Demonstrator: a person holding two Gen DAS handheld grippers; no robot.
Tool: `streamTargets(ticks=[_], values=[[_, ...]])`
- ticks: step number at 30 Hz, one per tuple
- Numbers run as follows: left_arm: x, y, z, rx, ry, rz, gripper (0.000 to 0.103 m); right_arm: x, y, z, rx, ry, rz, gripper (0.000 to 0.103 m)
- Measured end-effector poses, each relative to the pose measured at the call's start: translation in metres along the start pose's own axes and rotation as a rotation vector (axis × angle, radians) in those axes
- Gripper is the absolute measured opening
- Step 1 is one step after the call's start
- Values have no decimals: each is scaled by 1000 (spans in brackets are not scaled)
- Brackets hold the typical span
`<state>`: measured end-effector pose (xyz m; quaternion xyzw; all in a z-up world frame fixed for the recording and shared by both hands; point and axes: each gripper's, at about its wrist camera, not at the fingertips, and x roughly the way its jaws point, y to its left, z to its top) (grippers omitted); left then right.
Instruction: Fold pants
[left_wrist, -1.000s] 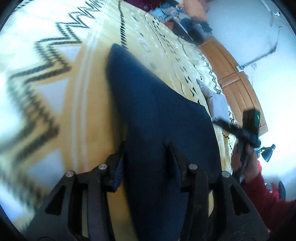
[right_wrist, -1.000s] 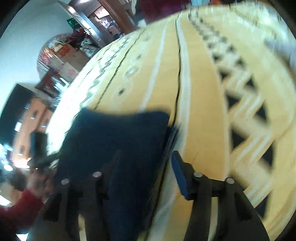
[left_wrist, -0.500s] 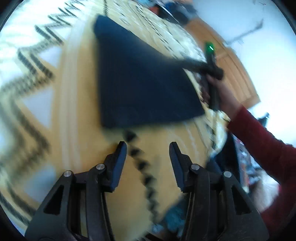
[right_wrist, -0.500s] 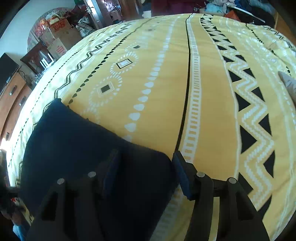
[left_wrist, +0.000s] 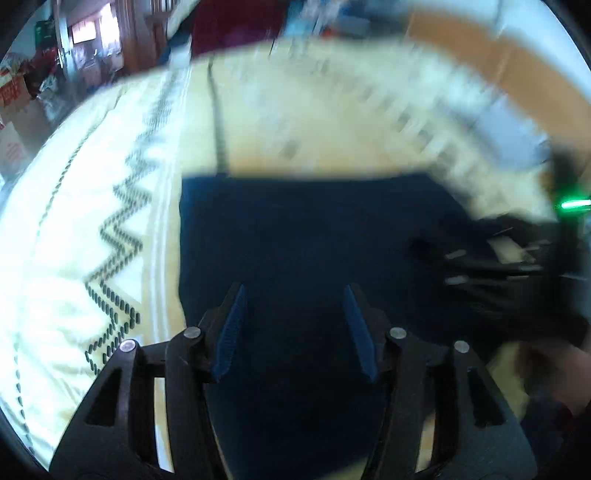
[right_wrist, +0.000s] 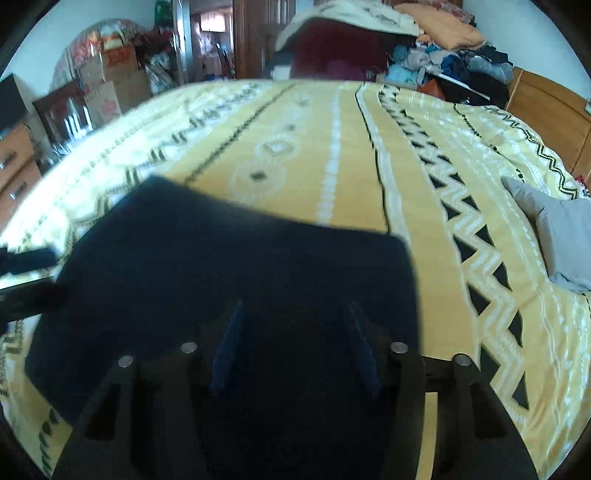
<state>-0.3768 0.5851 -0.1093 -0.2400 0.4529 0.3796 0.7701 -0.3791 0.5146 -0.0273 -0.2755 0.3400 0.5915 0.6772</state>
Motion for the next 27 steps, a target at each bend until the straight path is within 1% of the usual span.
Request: streamTargets(ticks=[1, 2, 4, 6, 7, 8, 9, 10, 11, 13, 14, 15, 16, 17, 18, 20, 21, 22, 24, 25, 26, 27], values=[[15, 8, -3, -30, 27, -20, 55, 5, 2, -4, 8, 8, -19, 58], [24, 14, -6, -47, 32, -44, 55, 11, 0, -8, 31, 22, -14, 58], [22, 17, -4, -44, 27, -63, 55, 21, -1, -13, 23, 48, 0, 58], [13, 24, 3, -80, 49, -109, 55, 21, -2, -13, 14, 64, 8, 58], [6, 28, 8, -113, 45, -139, 55, 18, -4, -10, 18, 89, 21, 58], [0, 32, 14, -131, 33, -137, 55, 13, -6, -7, 32, 99, 38, 58], [-3, 36, 22, -131, 12, -110, 55, 4, -12, -1, 62, 92, 69, 58], [-3, 39, 35, -125, -9, -102, 55, -1, -15, 5, 74, 84, 87, 58], [0, 42, 47, -123, -21, -113, 55, -6, -18, 19, 75, 67, 85, 58], [17, 36, 72, -101, -11, -131, 53, -1, -19, 42, 86, 55, 101, 51], [29, 27, 85, -61, -8, -146, 53, 11, -17, 59, 91, 69, 131, 37], [34, 23, 88, -37, -5, -153, 53, 22, -14, 69, 97, 83, 156, 31], [42, 19, 93, -23, 2, -141, 53, 30, -9, 77, 92, 93, 165, 31], [45, 16, 91, -15, 13, -126, 50, 41, 0, 85, 66, 97, 159, 31], [56, 18, 92, -5, 40, -107, 52, 47, 5, 89, 54, 101, 164, 24], [69, 29, 86, -10, 93, -78, 50, 63, 11, 90, 45, 140, 162, 24], [70, 37, 83, -17, 95, -96, 51, 71, 8, 87, 50, 165, 157, 24], [67, 47, 81, -36, 80, -99, 51, 77, 5, 83, 55, 183, 145, 24], [53, 70, 84, -71, 46, -65, 49, 80, -10, 72, 56, 187, 147, 17], [47, 82, 86, -101, 32, -39, 50, 77, -21, 69, 66, 180, 169, 15], [42, 96, 87, -136, 19, 1, 49, 76, -27, 68, 70, 182, 164, 13], [37, 110, 88, -184, 4, 9, 49, 73, -31, 70, 68, 178, 141, 20]])
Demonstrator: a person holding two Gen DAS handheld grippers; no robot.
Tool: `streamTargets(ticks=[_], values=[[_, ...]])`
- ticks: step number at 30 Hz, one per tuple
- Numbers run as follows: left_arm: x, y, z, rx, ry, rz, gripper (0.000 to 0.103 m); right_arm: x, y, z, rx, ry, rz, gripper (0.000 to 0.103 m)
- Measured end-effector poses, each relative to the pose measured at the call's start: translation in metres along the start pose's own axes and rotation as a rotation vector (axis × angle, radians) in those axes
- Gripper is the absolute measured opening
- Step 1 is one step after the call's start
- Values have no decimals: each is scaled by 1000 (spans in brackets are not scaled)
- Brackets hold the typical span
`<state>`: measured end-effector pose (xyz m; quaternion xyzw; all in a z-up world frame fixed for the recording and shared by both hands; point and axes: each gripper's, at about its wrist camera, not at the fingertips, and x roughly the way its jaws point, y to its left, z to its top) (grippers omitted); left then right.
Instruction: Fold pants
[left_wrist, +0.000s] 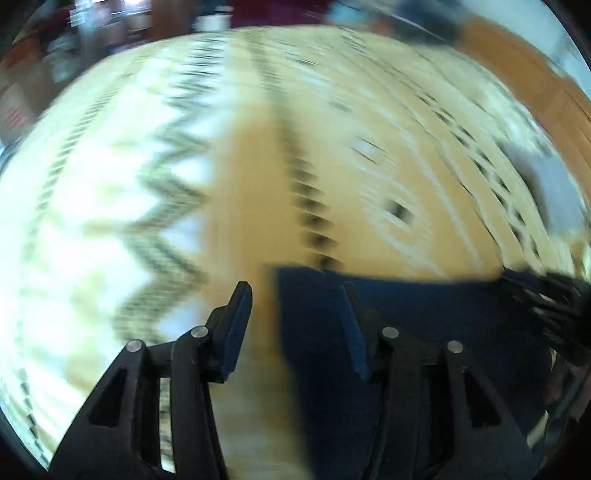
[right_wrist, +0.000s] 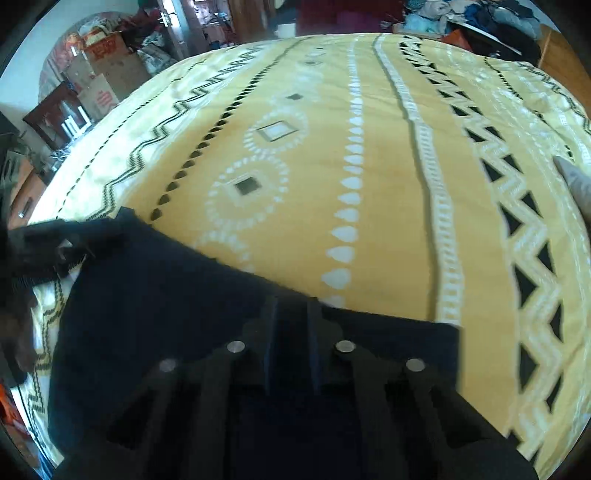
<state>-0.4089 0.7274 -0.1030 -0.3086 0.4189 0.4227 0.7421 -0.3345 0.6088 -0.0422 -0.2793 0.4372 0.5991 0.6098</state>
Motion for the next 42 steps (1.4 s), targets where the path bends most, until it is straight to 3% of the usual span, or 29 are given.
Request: streamTargets(ticks=[2, 3, 5, 8, 11, 14, 18, 22, 23, 25, 27, 31, 34, 35, 36, 38, 40, 42], values=[[-4, 19, -1, -75, 6, -27, 49, -6, -4, 8, 11, -32, -27, 23], [-6, 24, -7, -86, 12, -33, 49, -9, -4, 14, 29, -48, 14, 23], [-7, 31, -19, -108, 21, -77, 49, -7, 1, 27, 89, -56, 164, 25], [-5, 49, -40, -209, 24, -193, 49, 13, 18, 49, 187, -2, 429, 38], [-11, 67, -63, -305, -8, -227, 49, 28, 63, 68, 90, 26, 462, 44], [-17, 78, -81, -360, -40, -258, 50, 51, 107, 79, -3, 114, 426, 47], [-17, 80, -89, -347, -47, -252, 51, 76, 145, 88, -42, 169, 344, 48], [-15, 74, -86, -317, -64, -260, 63, 91, 174, 91, -104, 195, 233, 48], [-14, 74, -88, -322, -68, -264, 63, 98, 175, 92, -123, 206, 206, 46], [-13, 75, -91, -332, -78, -273, 63, 103, 186, 90, -172, 203, 165, 34], [-13, 76, -93, -335, -88, -279, 63, 106, 193, 92, -195, 189, 146, 23], [-15, 76, -92, -333, -90, -276, 63, 110, 197, 91, -215, 172, 140, 21], [-20, 72, -90, -315, -78, -236, 63, 110, 188, 91, -203, 179, 208, 22], [-24, 68, -90, -296, -77, -205, 63, 105, 180, 93, -186, 161, 235, 28], [-32, 60, -88, -258, -89, -167, 63, 87, 165, 95, -151, 98, 241, 36], [-51, 33, -84, -166, -126, -165, 65, 36, 135, 85, -116, -58, 239, 43], [-62, 3, -83, -78, -134, -171, 68, -4, 103, 64, -87, -153, 194, 46], [-69, -31, -89, 32, -130, -167, 74, -38, 62, 28, -75, -205, 97, 46]])
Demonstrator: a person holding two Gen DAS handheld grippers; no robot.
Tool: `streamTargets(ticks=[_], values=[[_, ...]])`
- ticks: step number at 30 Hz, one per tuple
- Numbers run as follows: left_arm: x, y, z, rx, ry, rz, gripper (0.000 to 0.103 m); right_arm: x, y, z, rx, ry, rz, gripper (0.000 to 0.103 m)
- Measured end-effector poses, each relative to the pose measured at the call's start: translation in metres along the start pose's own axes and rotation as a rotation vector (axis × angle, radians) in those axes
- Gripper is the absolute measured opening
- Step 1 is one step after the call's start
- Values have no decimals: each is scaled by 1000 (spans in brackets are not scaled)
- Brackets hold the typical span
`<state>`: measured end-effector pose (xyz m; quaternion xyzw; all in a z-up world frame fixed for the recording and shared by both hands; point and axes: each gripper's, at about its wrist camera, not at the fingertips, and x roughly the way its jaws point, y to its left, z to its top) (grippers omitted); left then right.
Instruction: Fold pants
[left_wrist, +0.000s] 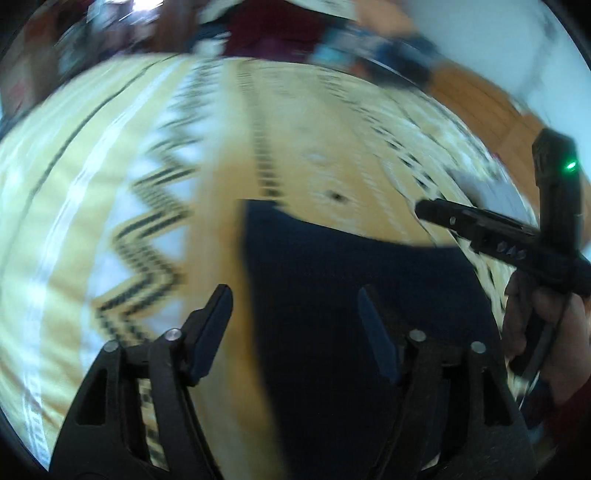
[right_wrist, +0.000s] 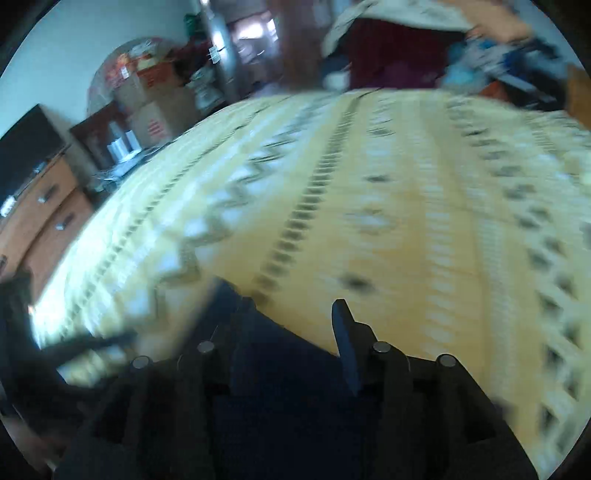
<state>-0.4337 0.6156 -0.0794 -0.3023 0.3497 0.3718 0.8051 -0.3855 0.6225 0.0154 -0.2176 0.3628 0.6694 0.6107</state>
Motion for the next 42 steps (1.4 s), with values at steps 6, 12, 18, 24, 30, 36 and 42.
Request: streamTargets(ticks=[6, 12, 18, 24, 30, 36, 42], values=[[41, 6, -13, -49, 135, 131, 73, -14, -90, -76, 54, 153, -170, 36], [0, -30, -47, 85, 48, 139, 76, -74, -64, -87, 1, 12, -159, 47], [-8, -5, -63, -37, 91, 169, 78, -61, -36, -144, -46, 130, -125, 59], [-60, -9, -100, -59, 12, 233, 81, -146, -21, -165, -3, 24, -127, 77], [-68, -53, -154, -16, 56, 185, 82, -170, -10, -241, 95, 113, -161, 83], [-42, -80, -172, 7, 96, 255, 88, -156, -7, -272, 118, 160, -216, 83], [-17, -103, -173, 34, 125, 398, 103, -139, -11, -278, 137, 195, -257, 92]])
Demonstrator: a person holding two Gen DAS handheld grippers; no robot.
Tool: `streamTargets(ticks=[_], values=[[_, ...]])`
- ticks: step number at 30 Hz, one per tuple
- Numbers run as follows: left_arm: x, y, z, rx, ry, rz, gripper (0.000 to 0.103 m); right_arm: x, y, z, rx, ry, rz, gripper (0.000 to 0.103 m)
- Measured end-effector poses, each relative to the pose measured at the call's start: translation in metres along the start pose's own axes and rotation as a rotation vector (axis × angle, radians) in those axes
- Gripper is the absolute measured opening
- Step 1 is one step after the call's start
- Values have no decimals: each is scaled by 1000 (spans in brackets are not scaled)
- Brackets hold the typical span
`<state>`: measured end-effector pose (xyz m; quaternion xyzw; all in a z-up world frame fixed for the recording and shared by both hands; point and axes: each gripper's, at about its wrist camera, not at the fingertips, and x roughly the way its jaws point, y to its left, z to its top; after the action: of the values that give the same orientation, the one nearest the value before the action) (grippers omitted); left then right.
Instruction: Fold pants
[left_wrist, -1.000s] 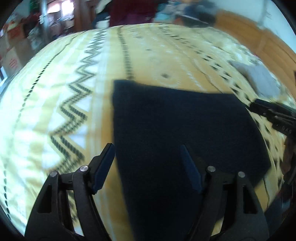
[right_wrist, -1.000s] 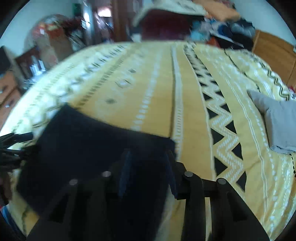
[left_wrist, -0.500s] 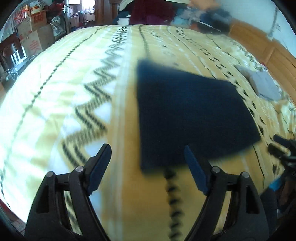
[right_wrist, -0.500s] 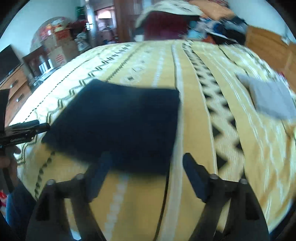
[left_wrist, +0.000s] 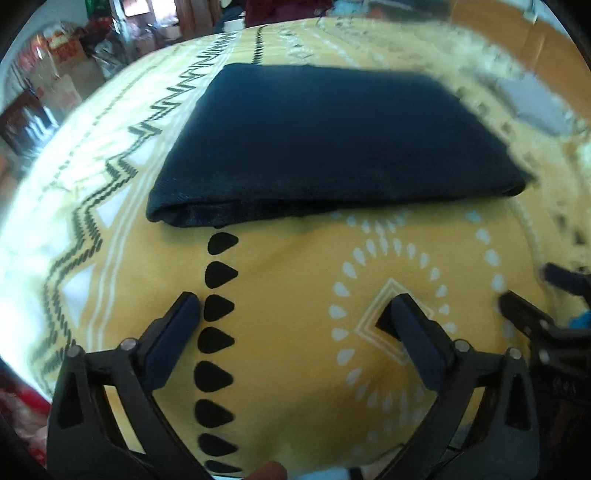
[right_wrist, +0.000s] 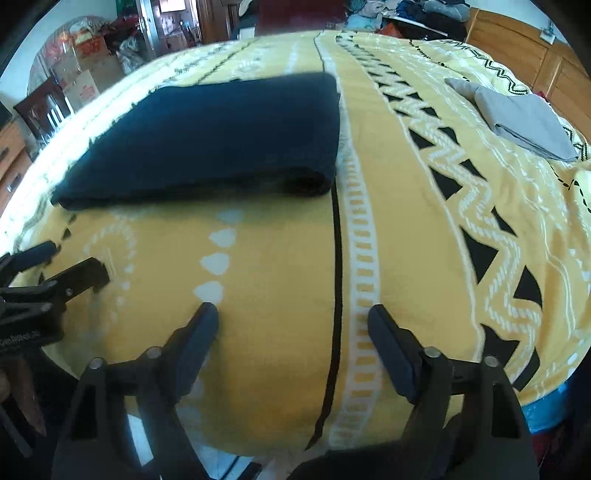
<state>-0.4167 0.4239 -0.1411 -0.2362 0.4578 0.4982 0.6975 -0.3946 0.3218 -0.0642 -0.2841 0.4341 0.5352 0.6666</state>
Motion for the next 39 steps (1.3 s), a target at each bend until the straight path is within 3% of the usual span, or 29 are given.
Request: streamTargets(ticks=[3, 10, 17, 24, 32, 34, 36, 39], values=[[0, -4, 1, -10, 5, 38, 103, 8, 4, 2, -12, 13, -18, 103], [4, -1, 3, -45, 0, 28, 103, 21, -5, 5, 11, 35, 32, 103], [4, -6, 0, -52, -14, 37, 103, 22, -3, 6, 15, 21, 14, 103], [5, -4, 3, -40, -11, 9, 103, 22, -5, 7, 39, -2, 20, 103], [6, 3, 13, -18, -19, -46, 103, 23, -4, 13, 17, 33, 6, 103], [0, 13, 18, -44, 1, -75, 103, 19, -3, 15, 17, 42, 4, 103], [-15, 25, 26, -62, -5, -55, 103, 8, -3, 16, 28, 31, 2, 103], [-49, 44, 42, -92, -68, -50, 103, -23, 0, 23, 36, -23, -5, 103]])
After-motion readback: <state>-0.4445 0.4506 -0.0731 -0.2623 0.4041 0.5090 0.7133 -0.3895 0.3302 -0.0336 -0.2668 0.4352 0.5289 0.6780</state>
